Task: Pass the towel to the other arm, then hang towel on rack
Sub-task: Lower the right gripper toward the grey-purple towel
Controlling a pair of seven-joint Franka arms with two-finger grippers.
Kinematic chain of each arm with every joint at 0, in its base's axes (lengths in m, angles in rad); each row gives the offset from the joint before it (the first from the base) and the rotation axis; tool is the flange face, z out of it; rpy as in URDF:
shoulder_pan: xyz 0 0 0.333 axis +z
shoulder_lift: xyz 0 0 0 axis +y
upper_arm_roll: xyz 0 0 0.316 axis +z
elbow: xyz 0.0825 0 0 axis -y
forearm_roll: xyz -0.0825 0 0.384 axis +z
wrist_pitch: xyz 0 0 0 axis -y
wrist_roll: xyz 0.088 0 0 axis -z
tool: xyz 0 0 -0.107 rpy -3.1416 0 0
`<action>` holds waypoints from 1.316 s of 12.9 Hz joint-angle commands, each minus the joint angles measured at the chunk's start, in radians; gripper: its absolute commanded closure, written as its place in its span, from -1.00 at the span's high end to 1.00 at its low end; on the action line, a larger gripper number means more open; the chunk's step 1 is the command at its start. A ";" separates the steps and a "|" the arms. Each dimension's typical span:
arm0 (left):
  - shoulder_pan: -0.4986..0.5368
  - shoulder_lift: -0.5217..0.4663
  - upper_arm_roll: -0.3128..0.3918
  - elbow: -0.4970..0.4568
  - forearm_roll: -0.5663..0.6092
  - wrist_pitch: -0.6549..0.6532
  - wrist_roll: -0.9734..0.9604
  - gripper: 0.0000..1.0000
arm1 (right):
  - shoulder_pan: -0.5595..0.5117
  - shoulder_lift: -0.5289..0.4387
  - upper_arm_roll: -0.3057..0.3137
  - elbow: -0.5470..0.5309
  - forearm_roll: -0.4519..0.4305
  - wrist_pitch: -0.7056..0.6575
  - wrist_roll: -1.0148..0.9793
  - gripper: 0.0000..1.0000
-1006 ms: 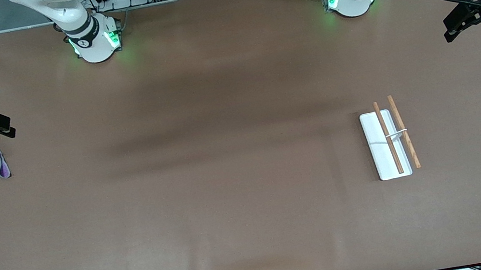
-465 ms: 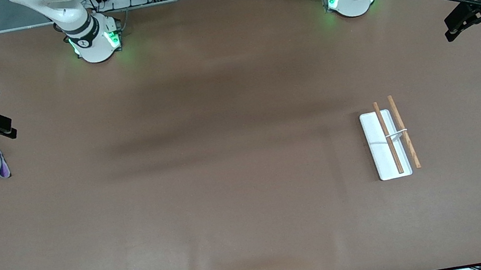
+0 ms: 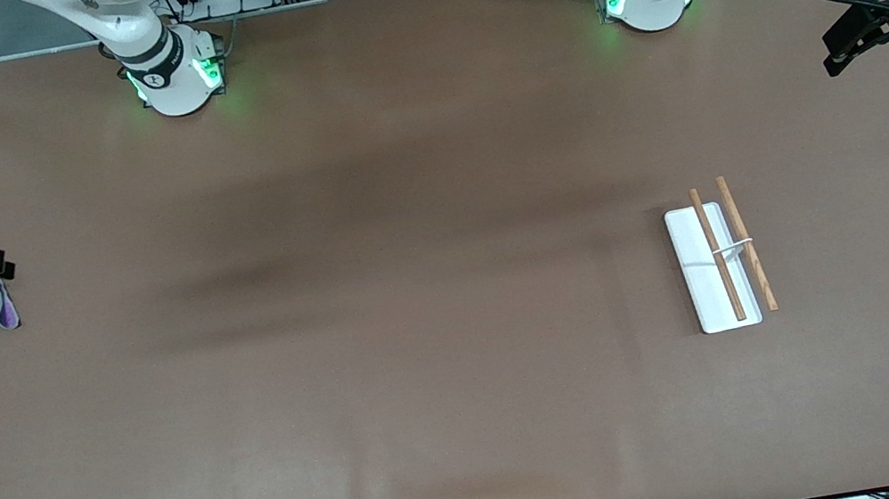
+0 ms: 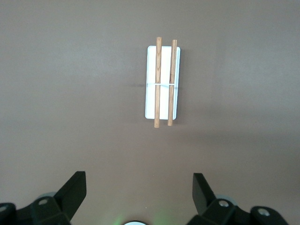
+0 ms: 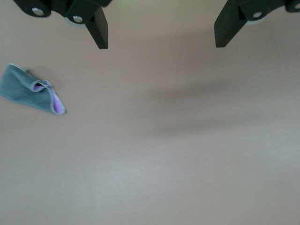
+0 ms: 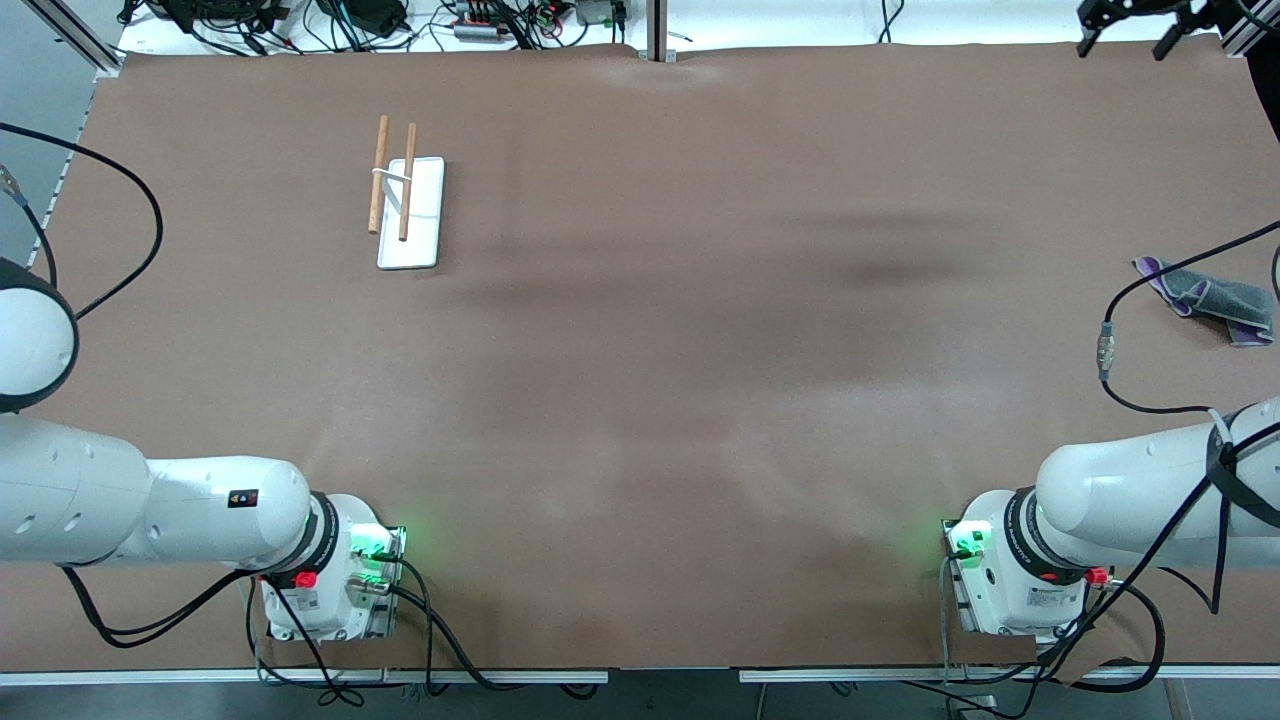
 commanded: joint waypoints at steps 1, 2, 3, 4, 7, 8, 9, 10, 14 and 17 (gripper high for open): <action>-0.002 0.004 -0.003 0.008 -0.004 -0.014 0.016 1.00 | -0.033 0.031 0.012 0.017 -0.075 -0.009 -0.081 1.00; -0.002 0.004 -0.003 0.008 -0.004 -0.014 0.016 1.00 | -0.059 0.045 0.012 0.017 -0.079 -0.004 -0.100 1.00; -0.004 0.004 -0.004 0.005 -0.004 -0.014 0.016 1.00 | -0.084 0.057 0.012 0.018 -0.081 0.000 -0.116 1.00; -0.004 0.004 -0.006 0.005 -0.004 -0.014 0.016 1.00 | -0.101 0.068 0.012 0.017 -0.093 0.005 -0.130 1.00; -0.002 0.004 -0.006 0.003 -0.004 -0.014 0.016 1.00 | -0.133 0.107 0.012 0.018 -0.190 0.019 -0.135 1.00; -0.002 0.004 -0.006 0.002 -0.004 -0.014 0.016 1.00 | -0.145 0.119 0.012 0.017 -0.205 0.019 -0.140 1.00; -0.002 0.004 -0.006 0.000 -0.004 -0.014 0.016 1.00 | -0.162 0.133 0.012 0.018 -0.211 0.020 -0.156 1.00; -0.002 0.004 -0.006 0.000 -0.004 -0.014 0.016 1.00 | -0.190 0.148 0.012 0.017 -0.211 0.033 -0.182 1.00; -0.002 0.004 -0.006 -0.004 -0.004 -0.014 0.016 1.00 | -0.295 0.223 0.012 0.015 -0.213 0.128 -0.349 1.00; -0.001 0.004 -0.006 -0.006 -0.004 -0.014 0.016 1.00 | -0.343 0.286 0.012 0.015 -0.213 0.183 -0.524 1.00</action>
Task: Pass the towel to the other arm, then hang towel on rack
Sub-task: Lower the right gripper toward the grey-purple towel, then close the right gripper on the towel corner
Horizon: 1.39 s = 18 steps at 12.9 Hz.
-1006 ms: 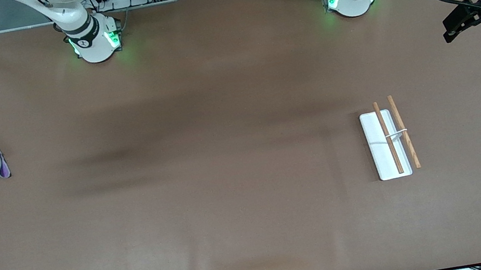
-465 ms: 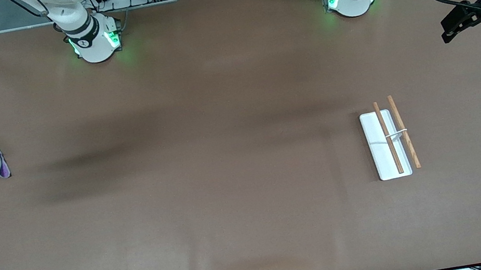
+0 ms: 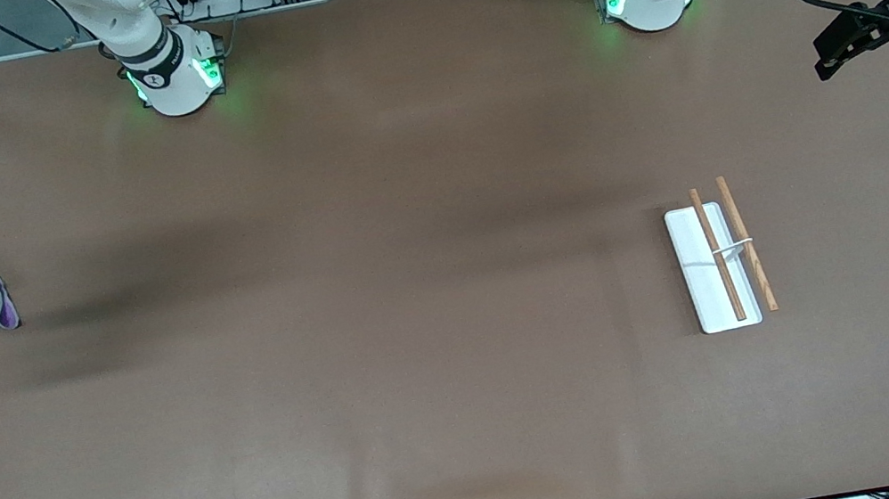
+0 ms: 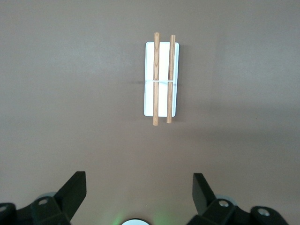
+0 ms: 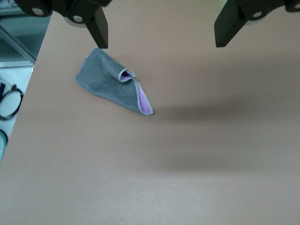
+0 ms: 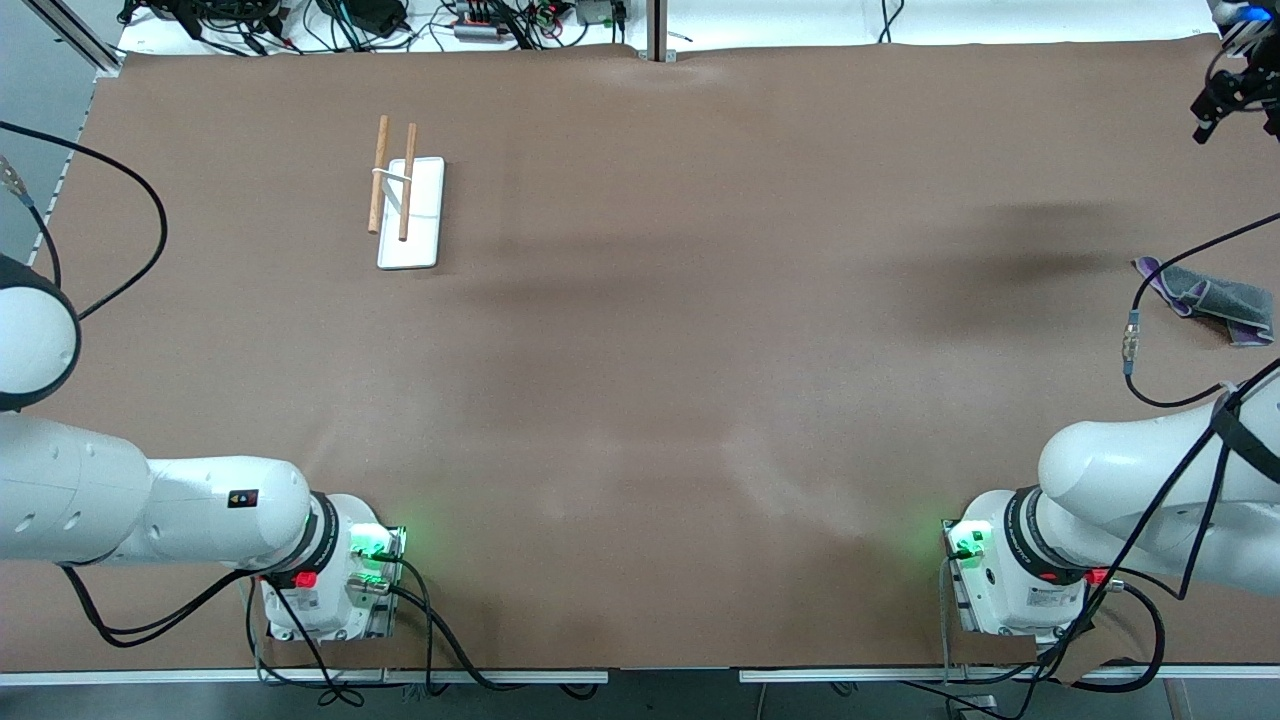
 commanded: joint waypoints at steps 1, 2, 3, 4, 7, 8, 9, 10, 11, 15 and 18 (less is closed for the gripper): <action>-0.001 -0.001 0.001 0.002 -0.004 -0.012 0.016 1.00 | -0.043 0.056 0.019 0.016 -0.018 0.033 -0.123 1.00; 0.001 0.000 0.001 0.002 -0.004 -0.012 0.016 1.00 | -0.053 0.073 0.019 0.013 -0.024 0.053 -0.144 1.00; -0.001 0.005 0.001 0.002 -0.004 -0.012 0.016 1.00 | -0.066 0.094 0.019 0.013 -0.046 0.071 -0.182 1.00; -0.001 0.005 0.001 0.002 -0.004 -0.012 0.016 1.00 | -0.076 0.112 0.019 0.013 -0.052 0.096 -0.219 1.00; -0.001 0.005 0.001 0.002 -0.004 -0.012 0.016 1.00 | -0.115 0.163 0.019 0.013 -0.052 0.165 -0.333 1.00; 0.001 0.006 0.001 0.002 -0.004 -0.010 0.016 1.00 | -0.127 0.171 0.019 0.008 -0.052 0.165 -0.360 1.00; -0.001 0.006 0.001 0.002 -0.004 -0.012 0.016 1.00 | -0.132 0.174 0.019 0.001 -0.053 0.165 -0.388 1.00; 0.001 0.006 0.001 0.002 -0.004 -0.010 0.016 1.00 | -0.132 0.174 0.017 -0.003 -0.058 0.165 -0.420 1.00; 0.001 0.008 0.001 0.002 -0.004 -0.012 0.016 1.00 | -0.135 0.175 0.019 -0.015 -0.073 0.165 -0.461 1.00; -0.001 0.017 0.001 0.002 -0.002 -0.010 0.016 1.00 | -0.187 0.202 0.019 -0.038 -0.089 0.165 -0.580 1.00; 0.001 0.017 0.001 0.002 -0.004 -0.010 0.016 1.00 | -0.217 0.205 0.019 -0.073 -0.089 0.165 -0.624 1.00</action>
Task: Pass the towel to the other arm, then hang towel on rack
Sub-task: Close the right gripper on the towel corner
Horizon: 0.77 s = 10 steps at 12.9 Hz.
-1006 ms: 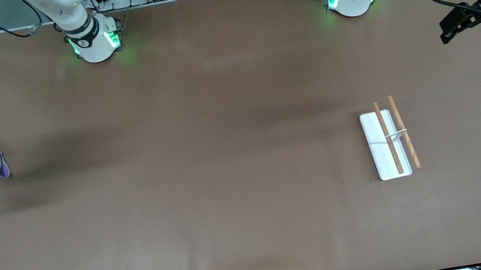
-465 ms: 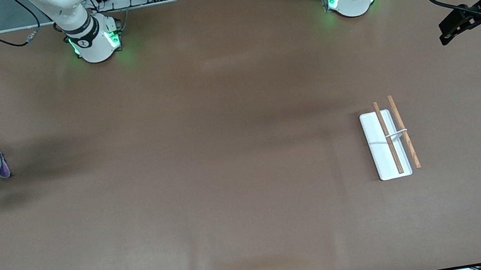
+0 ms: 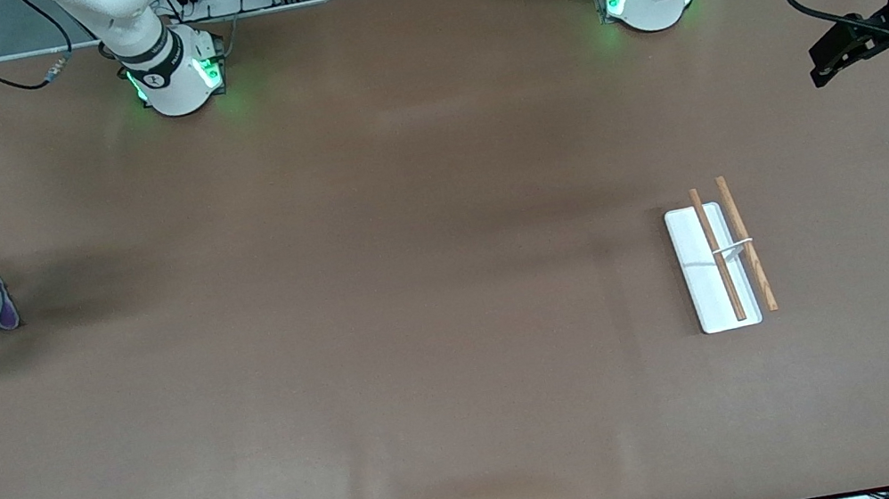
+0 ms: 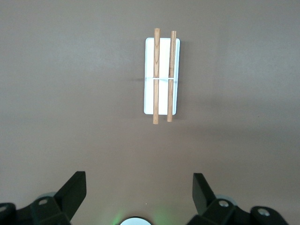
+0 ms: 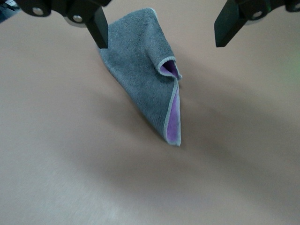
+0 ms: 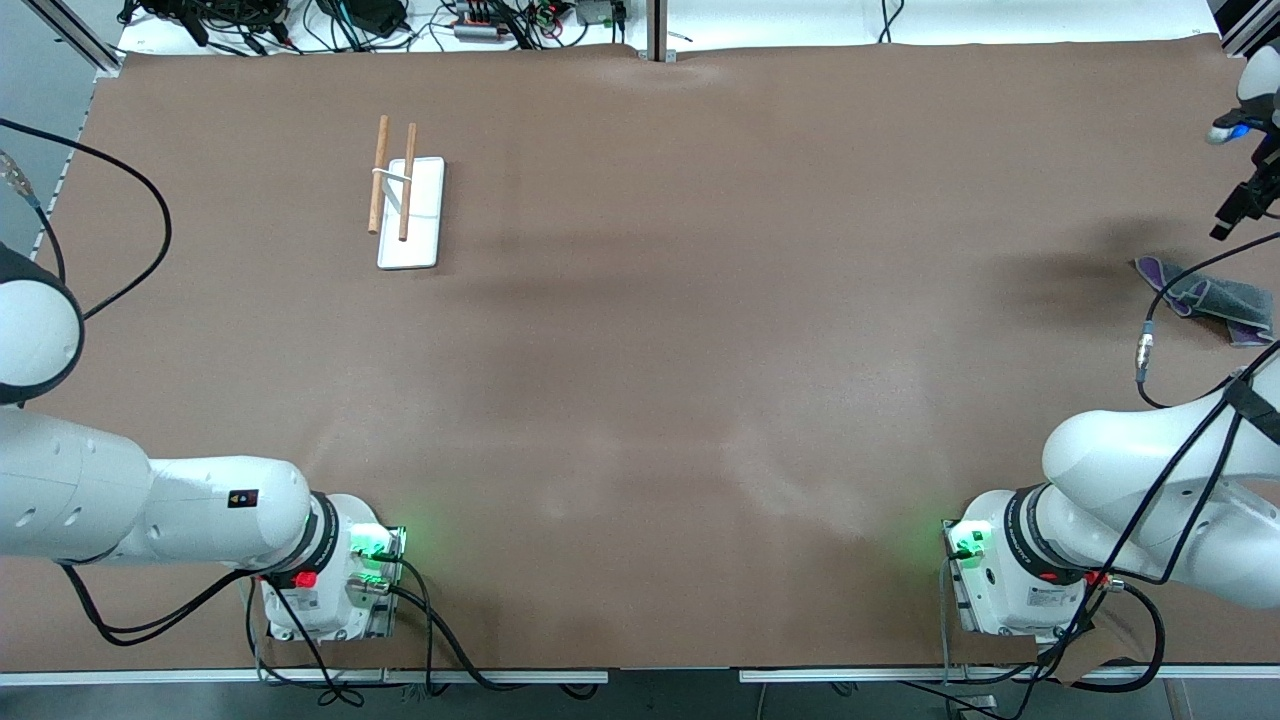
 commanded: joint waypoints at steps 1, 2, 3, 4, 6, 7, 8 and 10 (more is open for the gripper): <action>-0.001 0.001 0.001 0.006 -0.002 -0.010 0.016 1.00 | -0.050 0.005 0.022 -0.033 -0.021 0.010 -0.041 1.00; 0.001 0.001 0.001 0.006 -0.002 -0.010 0.016 1.00 | -0.064 0.017 0.023 -0.052 -0.021 0.027 -0.041 1.00; 0.001 0.001 0.001 0.006 -0.002 -0.010 0.016 1.00 | -0.075 0.020 0.023 -0.073 -0.019 0.062 -0.042 1.00; 0.001 0.001 0.001 0.006 -0.002 -0.010 0.016 1.00 | -0.086 0.020 0.023 -0.093 -0.019 0.083 -0.055 0.96; 0.001 0.003 0.001 0.006 -0.002 -0.010 0.016 1.00 | -0.112 0.023 0.023 -0.108 -0.012 0.093 -0.107 0.57; 0.001 0.003 0.001 0.006 -0.002 -0.010 0.016 1.00 | -0.119 0.025 0.023 -0.115 -0.010 0.106 -0.119 0.49; 0.001 0.003 0.001 0.006 -0.002 -0.010 0.016 1.00 | -0.128 0.034 0.025 -0.122 -0.009 0.113 -0.121 0.42; 0.001 0.003 0.001 0.006 -0.002 -0.009 0.016 1.00 | -0.133 0.042 0.025 -0.125 -0.001 0.113 -0.121 0.06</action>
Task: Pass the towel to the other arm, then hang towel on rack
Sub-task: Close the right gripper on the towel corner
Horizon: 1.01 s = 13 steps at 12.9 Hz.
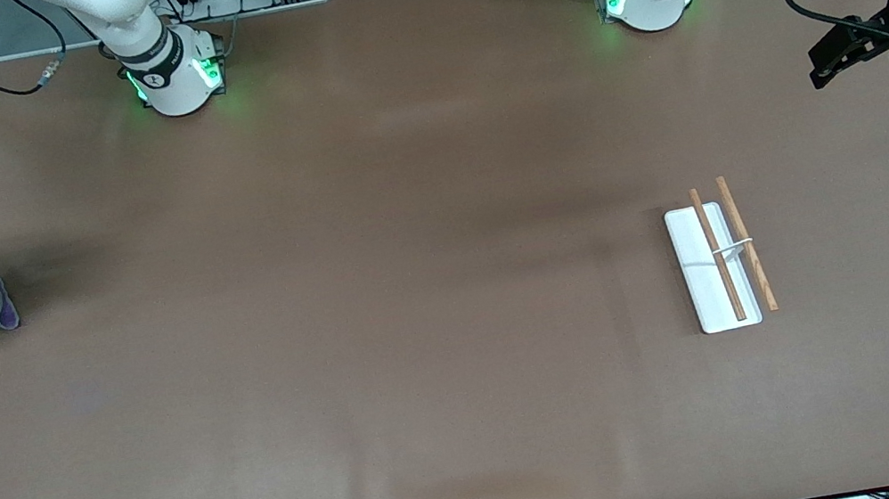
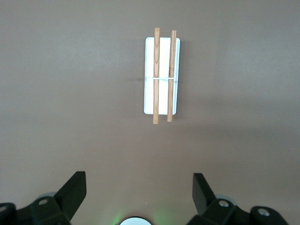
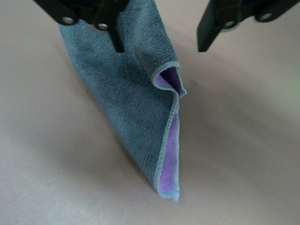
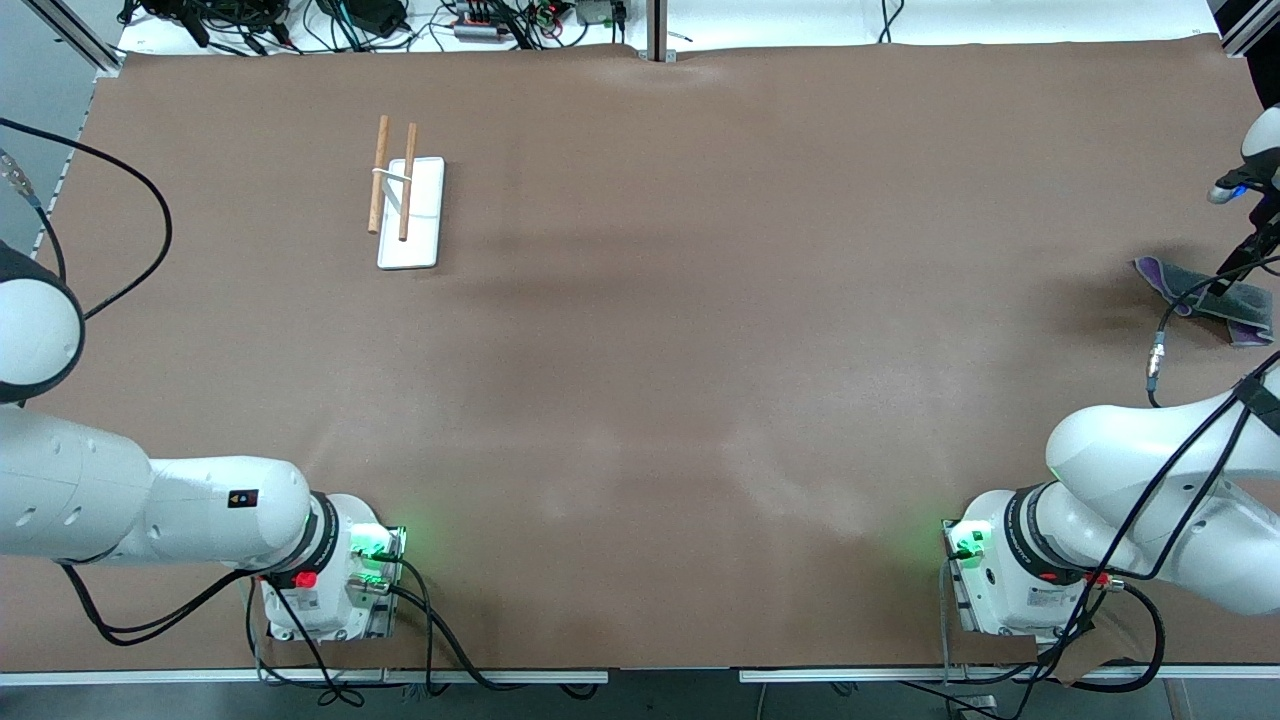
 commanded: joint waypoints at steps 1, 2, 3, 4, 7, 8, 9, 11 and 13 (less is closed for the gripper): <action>0.001 0.002 0.001 0.006 -0.002 -0.009 0.016 1.00 | -0.028 0.005 0.026 -0.011 -0.001 0.011 -0.016 -0.10; 0.001 0.005 0.001 0.006 -0.002 -0.009 0.016 1.00 | -0.028 0.005 0.026 -0.011 0.000 0.011 -0.016 -0.13; 0.001 0.005 0.001 0.006 -0.002 -0.010 0.016 1.00 | -0.029 0.012 0.026 -0.011 0.003 0.011 -0.016 -0.13; 0.001 0.005 0.001 0.006 -0.002 -0.009 0.016 1.00 | -0.029 0.018 0.026 -0.011 0.009 0.011 -0.016 -0.19; 0.001 0.007 0.001 0.006 -0.002 -0.009 0.016 1.00 | -0.034 0.026 0.026 -0.011 0.023 0.012 -0.016 -0.31; 0.001 0.007 0.001 0.006 -0.002 -0.009 0.016 1.00 | -0.032 0.028 0.026 -0.009 0.029 0.014 -0.016 -0.36; 0.001 0.007 0.001 0.006 -0.002 -0.009 0.016 1.00 | -0.032 0.026 0.026 -0.011 0.029 0.012 -0.016 -0.65; 0.001 0.007 0.001 0.006 -0.002 -0.010 0.016 1.00 | -0.028 0.026 0.026 -0.008 0.029 0.012 -0.016 -1.00; 0.001 0.005 0.001 0.006 -0.002 -0.009 0.016 1.00 | -0.022 0.019 0.028 -0.004 0.031 0.003 -0.016 -1.00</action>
